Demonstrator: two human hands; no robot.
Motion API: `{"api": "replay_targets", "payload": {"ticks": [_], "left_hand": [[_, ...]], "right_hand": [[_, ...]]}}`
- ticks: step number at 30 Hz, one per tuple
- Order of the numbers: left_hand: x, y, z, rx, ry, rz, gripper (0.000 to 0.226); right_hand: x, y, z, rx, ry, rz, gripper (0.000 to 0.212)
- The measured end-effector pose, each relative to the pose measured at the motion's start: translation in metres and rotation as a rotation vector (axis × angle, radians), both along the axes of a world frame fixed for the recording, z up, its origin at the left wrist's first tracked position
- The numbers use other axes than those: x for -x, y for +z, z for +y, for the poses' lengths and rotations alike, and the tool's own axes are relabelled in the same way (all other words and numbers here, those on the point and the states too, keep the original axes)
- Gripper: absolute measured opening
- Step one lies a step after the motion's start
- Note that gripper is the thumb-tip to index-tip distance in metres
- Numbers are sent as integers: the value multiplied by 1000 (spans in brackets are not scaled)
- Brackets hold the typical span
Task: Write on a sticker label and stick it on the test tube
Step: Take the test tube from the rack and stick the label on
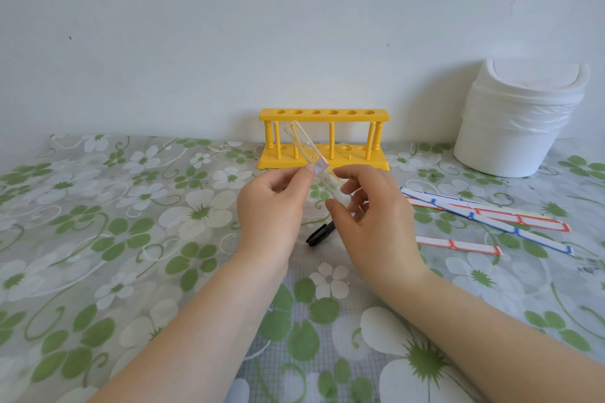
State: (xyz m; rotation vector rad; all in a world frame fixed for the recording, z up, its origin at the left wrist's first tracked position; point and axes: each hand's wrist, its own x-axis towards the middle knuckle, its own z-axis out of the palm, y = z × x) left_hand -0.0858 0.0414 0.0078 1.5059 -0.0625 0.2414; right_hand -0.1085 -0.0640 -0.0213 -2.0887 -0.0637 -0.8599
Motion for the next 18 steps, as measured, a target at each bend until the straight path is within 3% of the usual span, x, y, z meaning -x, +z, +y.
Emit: {"api": "replay_targets", "payload": {"ticks": [18], "left_hand": [[1, 1, 0, -59, 17, 10, 13]], "right_hand": [[0, 0, 0, -27, 0, 16, 32]]}}
